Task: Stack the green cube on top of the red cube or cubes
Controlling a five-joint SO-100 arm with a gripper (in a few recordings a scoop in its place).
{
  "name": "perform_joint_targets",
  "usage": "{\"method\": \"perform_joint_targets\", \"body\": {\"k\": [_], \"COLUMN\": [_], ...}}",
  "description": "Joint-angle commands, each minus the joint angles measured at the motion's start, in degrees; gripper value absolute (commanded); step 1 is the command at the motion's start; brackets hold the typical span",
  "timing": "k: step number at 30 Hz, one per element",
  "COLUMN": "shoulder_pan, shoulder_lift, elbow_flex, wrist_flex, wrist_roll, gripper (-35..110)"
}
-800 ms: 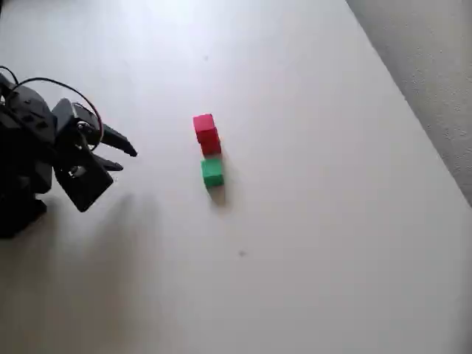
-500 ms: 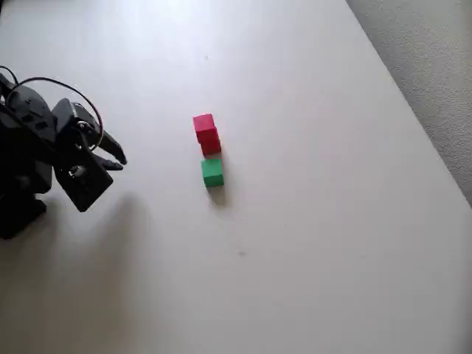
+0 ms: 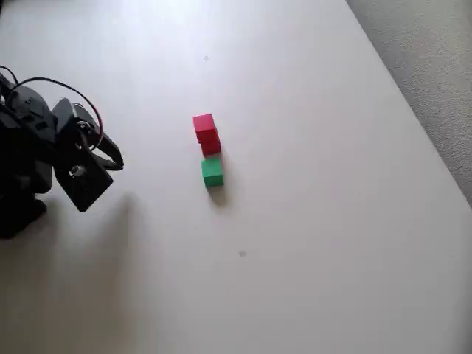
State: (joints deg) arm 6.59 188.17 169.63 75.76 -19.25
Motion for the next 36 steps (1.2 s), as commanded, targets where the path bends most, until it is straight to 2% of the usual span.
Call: {"method": "perform_joint_targets", "body": {"k": [1,5,16,18,23,30,36], "shoulder_pan": [-0.4,1.1,1.7,1.1,2.6,5.4,7.6], "shoulder_lift": [0.5,0.5,-1.6,-8.9,-40.8,-72.2,-88.9], "elbow_flex": [0.1,0.7,-3.3,-7.2,-24.7,-50.4,-62.3], "wrist_flex": [-0.2,-2.4,-3.7,-6.3,-14.2,-11.8,-11.3], "wrist_roll": [-1.1,-5.4,-2.5,-1.2,2.3,7.0,8.0], "gripper": [-2,-2,10,12,18,20,21]}}
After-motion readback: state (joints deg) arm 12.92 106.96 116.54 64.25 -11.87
